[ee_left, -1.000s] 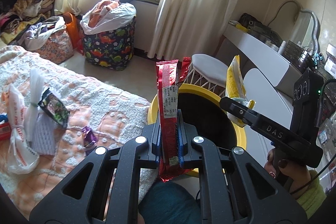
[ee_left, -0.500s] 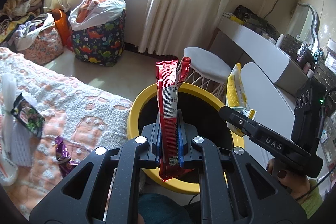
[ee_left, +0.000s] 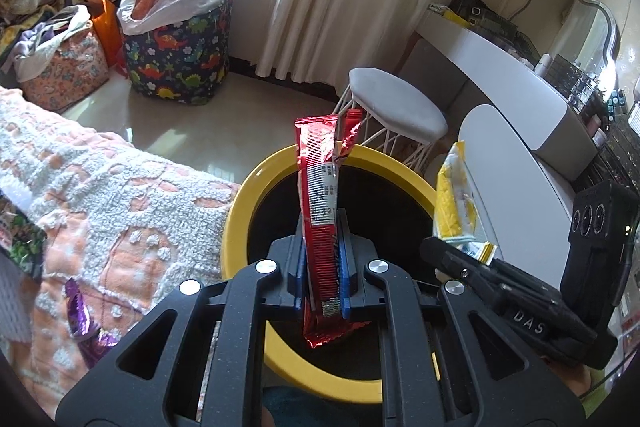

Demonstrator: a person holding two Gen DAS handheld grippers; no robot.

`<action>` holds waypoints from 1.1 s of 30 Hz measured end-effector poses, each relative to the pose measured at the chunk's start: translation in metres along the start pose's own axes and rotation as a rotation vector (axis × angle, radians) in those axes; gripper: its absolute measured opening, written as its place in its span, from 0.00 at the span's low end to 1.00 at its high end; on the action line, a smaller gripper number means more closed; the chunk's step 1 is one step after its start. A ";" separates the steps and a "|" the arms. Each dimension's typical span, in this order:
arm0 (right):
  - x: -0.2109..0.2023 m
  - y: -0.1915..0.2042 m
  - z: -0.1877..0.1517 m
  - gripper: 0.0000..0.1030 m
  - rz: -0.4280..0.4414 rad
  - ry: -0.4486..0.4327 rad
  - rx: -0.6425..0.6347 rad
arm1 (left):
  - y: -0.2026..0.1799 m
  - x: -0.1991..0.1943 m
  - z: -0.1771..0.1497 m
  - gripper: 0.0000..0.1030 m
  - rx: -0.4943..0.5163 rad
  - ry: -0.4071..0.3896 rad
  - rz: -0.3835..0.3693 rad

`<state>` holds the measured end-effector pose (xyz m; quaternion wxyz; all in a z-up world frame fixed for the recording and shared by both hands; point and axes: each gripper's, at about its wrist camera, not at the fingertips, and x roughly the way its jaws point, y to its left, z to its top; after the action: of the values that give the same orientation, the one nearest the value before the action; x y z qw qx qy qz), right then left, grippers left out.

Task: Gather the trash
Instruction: 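Open both tools to drop the wrapper and snack bag into the bin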

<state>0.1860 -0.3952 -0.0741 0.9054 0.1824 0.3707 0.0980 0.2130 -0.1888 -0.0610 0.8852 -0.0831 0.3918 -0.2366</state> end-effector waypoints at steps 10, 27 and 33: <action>-0.009 -0.010 0.001 0.72 -0.056 -0.055 0.051 | 0.000 -0.009 -0.005 0.84 -0.007 -0.039 -0.004; -0.024 0.024 0.002 0.77 -0.041 -0.151 -0.053 | 0.013 -0.068 -0.028 0.89 0.036 -0.162 0.130; -0.030 0.039 0.000 0.77 -0.023 -0.175 -0.094 | 0.018 -0.082 -0.030 0.89 0.036 -0.188 0.156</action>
<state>0.1636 -0.3693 -0.0395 0.9430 0.1432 0.2870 0.0884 0.1495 -0.1321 -0.0337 0.9351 -0.0585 0.3081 -0.1653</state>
